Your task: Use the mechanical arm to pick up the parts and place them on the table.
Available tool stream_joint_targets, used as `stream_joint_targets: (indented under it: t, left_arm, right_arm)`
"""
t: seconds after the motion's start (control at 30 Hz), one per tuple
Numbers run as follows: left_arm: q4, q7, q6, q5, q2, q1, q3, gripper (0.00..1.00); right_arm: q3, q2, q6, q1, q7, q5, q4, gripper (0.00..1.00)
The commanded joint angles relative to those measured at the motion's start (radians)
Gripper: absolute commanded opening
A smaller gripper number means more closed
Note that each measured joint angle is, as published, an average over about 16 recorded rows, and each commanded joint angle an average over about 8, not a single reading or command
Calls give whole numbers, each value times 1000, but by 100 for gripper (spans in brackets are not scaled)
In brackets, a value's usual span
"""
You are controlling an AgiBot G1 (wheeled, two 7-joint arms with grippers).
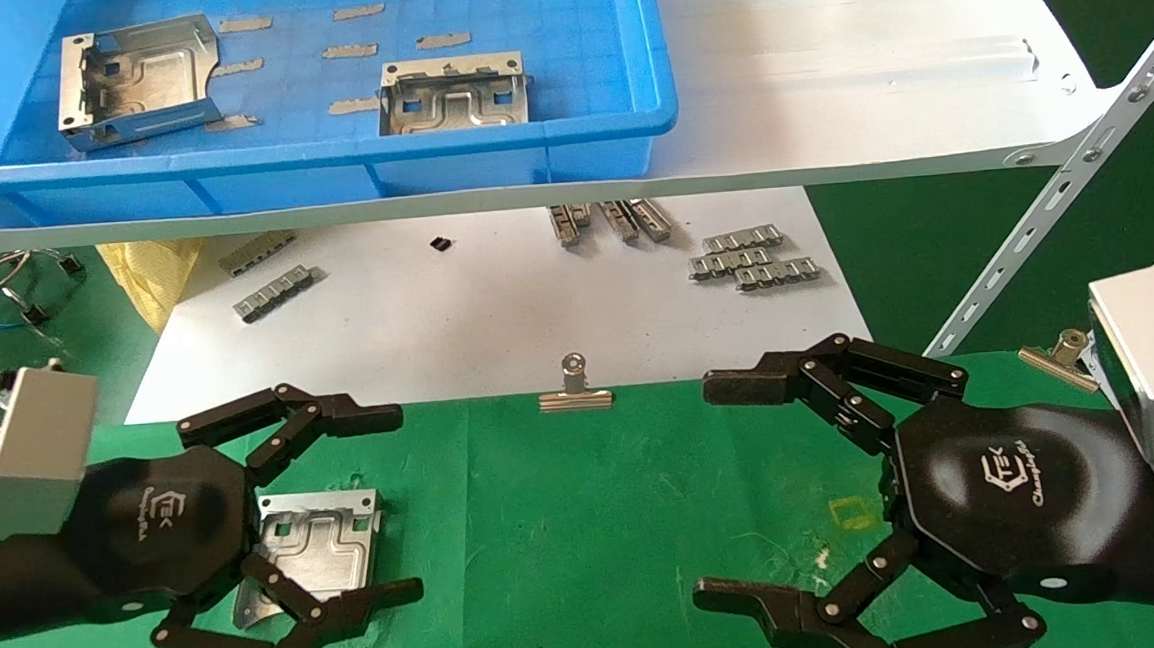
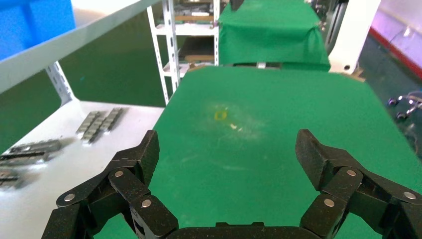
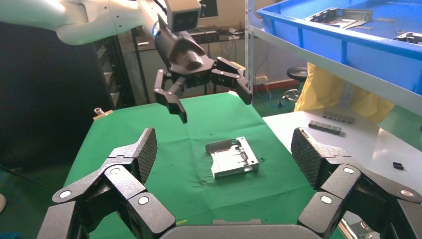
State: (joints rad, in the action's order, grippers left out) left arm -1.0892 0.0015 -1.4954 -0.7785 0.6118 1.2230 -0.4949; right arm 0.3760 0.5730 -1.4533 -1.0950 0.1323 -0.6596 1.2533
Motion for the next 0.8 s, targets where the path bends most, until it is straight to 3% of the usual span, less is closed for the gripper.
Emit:
stream_joint_targets:
  t: [0.03,0.57,0.8]
  left_arm:
    - [-22,-21,0,5,0,-16,24,100]
    - [-186,-179,-1,46,0,-141,205,100]
    - [-217,-201,-1,54,0,-165,241,100]
  right_arm:
    - [0,0,0,0,0,0,0,100]
    - [0,0,0,0,0,0,0,100]
    - [0,0,0,0,0,0,0,100]
